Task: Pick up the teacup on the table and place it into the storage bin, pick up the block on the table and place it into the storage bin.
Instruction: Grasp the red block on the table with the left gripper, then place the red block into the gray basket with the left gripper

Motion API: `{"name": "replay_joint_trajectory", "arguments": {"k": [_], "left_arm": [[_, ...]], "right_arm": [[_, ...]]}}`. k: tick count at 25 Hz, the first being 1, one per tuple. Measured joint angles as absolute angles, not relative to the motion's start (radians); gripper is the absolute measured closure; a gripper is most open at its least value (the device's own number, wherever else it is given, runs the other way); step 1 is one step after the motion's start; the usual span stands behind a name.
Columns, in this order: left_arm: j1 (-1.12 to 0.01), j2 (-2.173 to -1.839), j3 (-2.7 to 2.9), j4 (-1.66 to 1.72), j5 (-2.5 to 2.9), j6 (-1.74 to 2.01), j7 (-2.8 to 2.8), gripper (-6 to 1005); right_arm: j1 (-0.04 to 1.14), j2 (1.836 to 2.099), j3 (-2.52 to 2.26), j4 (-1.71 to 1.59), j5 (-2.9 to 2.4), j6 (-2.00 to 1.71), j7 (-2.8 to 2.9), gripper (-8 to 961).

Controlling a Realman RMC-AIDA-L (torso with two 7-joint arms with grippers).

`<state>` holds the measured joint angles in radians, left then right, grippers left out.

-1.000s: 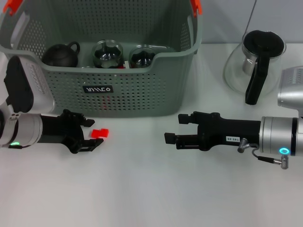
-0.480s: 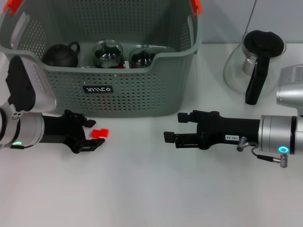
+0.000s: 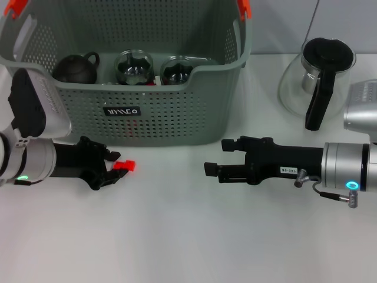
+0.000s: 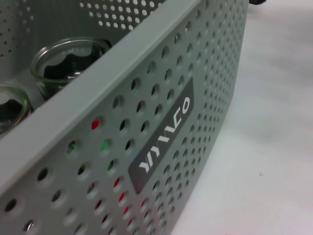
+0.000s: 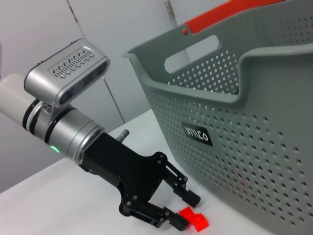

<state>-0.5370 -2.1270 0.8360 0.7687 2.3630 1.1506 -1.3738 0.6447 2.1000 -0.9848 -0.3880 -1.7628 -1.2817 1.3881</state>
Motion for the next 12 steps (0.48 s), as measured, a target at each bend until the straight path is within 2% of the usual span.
{"name": "replay_joint_trajectory", "arguments": {"k": [1,6,12], "left_arm": [[-0.537,-2.127,0.836,0.768,2.363,1.151,-1.376,490],[-0.538,-2.126,0.833,0.775,2.362,1.174,-1.381,692],[-0.548,-2.114,0.801,0.783,2.36,1.271,-1.401,733]], "right_arm": [[0.645,2.1,-0.985,-0.388,-1.761,-1.282,1.388,38],[0.644,2.1,-0.985,-0.388,-1.757,-1.279,1.386,38],[0.644,2.1,-0.985,-0.389,-1.755,-1.279,1.383,39]]}}
